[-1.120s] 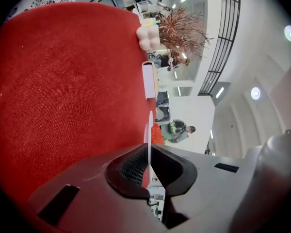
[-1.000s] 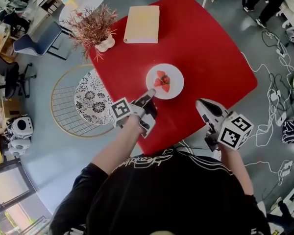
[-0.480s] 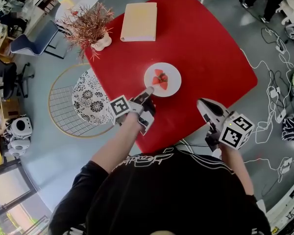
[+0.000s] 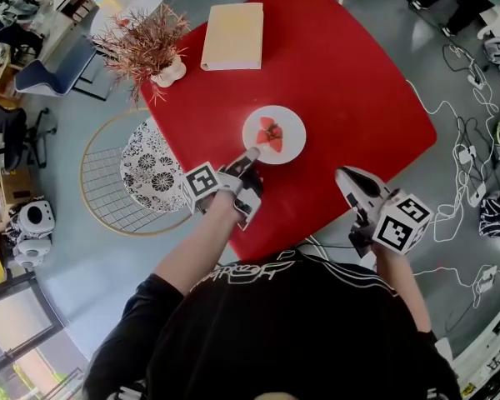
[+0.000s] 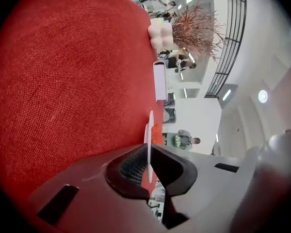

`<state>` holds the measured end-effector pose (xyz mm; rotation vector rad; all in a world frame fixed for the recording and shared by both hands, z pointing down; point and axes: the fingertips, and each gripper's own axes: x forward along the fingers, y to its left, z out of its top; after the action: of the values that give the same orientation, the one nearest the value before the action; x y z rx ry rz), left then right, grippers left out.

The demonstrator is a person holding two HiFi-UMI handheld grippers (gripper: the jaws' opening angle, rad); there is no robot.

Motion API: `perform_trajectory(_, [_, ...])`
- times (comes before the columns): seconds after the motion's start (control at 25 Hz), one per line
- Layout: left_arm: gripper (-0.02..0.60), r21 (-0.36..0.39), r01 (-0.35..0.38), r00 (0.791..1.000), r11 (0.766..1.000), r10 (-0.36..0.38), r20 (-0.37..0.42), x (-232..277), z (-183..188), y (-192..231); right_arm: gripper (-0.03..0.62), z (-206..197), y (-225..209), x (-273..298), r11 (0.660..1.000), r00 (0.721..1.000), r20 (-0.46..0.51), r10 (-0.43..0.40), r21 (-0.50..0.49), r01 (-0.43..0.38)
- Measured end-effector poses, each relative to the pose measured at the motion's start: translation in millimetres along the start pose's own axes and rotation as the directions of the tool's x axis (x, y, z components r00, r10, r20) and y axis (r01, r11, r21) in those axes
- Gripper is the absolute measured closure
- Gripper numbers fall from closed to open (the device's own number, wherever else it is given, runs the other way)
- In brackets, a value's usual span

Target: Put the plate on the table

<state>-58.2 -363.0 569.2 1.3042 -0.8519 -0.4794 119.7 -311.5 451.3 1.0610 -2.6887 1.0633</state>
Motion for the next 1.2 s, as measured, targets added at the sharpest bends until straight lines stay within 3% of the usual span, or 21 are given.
perform_trajectory(0.2, [0.56, 0.042, 0.031, 1.0, 0.999, -0.031, 0.004, 2.5, 2.0, -3.7, 0.586, -1.4, -4.1, -0.5, 1.0, 1.0, 0.005, -0.006, 0.016, 0.006])
perform_trajectory(0.48, [0.555, 0.064, 0.018, 1.0, 0.998, -0.019, 0.019, 3.0, 4.9, -5.2, 0.586, -4.7, -6.5, 0.1, 1.0, 1.0, 0.003, -0.004, 0.029, 0.004])
perform_trajectory(0.68, [0.476, 0.057, 0.034, 0.999, 0.998, -0.035, 0.03, 3.8, 6.4, -7.9, 0.586, -4.0, -4.8, -0.4, 1.0, 1.0, -0.001, -0.012, 0.002, 0.012])
perform_trajectory(0.96, [0.428, 0.062, 0.062, 0.998, 0.996, -0.064, 0.029, 5.3, 5.4, -13.6, 0.586, -11.4, -6.2, -2.9, 1.0, 1.0, -0.012, -0.018, 0.001, 0.018])
perform_trajectory(1.2, [0.407, 0.145, 0.077, 0.997, 0.986, -0.077, -0.001, 6.0, 0.0, -18.7, 0.586, -17.3, -3.1, -3.7, 1.0, 1.0, -0.025, -0.012, -0.009, 0.012])
